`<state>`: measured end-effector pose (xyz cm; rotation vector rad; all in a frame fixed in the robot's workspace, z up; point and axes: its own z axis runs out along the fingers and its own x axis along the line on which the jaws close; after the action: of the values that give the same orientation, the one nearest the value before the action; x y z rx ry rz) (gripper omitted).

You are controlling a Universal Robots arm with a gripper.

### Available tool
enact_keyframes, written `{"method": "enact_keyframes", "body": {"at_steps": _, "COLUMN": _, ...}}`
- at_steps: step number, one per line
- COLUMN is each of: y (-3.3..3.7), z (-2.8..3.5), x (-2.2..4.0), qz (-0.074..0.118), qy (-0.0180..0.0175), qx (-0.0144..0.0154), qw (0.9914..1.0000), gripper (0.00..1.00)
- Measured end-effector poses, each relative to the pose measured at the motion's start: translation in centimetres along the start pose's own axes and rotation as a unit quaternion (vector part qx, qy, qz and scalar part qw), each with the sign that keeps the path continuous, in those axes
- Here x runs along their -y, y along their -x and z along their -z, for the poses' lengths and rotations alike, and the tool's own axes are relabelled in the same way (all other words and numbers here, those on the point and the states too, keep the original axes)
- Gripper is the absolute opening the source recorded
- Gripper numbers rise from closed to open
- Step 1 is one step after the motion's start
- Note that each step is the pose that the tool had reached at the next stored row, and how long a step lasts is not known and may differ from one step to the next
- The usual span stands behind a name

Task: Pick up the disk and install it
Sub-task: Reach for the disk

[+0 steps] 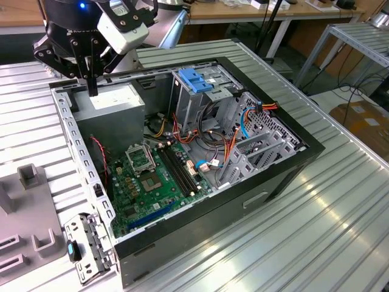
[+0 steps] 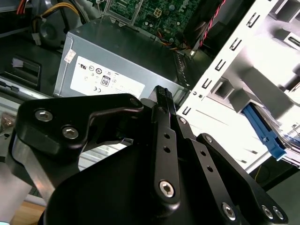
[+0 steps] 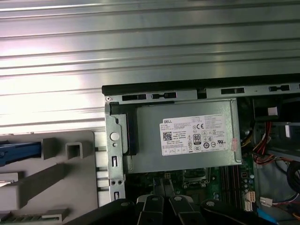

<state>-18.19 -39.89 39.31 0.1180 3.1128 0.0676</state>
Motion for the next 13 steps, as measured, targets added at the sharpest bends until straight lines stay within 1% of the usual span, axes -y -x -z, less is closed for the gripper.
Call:
{"method": "enact_keyframes", "body": {"at_steps": 8, "y": -0.51, "z": 0.01, "x": 0.04, "qz": 0.000, "qy": 0.0000, "qx": 0.0000, "qw": 1.00000, "gripper": 0.11}}
{"method": "enact_keyframes", "body": {"at_steps": 10, "y": -0.81, "z": 0.01, "x": 0.06, "qz": 0.000, "qy": 0.0000, "qx": 0.0000, "qw": 1.00000, "gripper": 0.11}}
{"method": "enact_keyframes", "body": {"at_steps": 13, "y": -1.03, "z": 0.02, "x": 0.08, "qz": 0.000, "qy": 0.0000, "qx": 0.0000, "qw": 1.00000, "gripper": 0.11}}
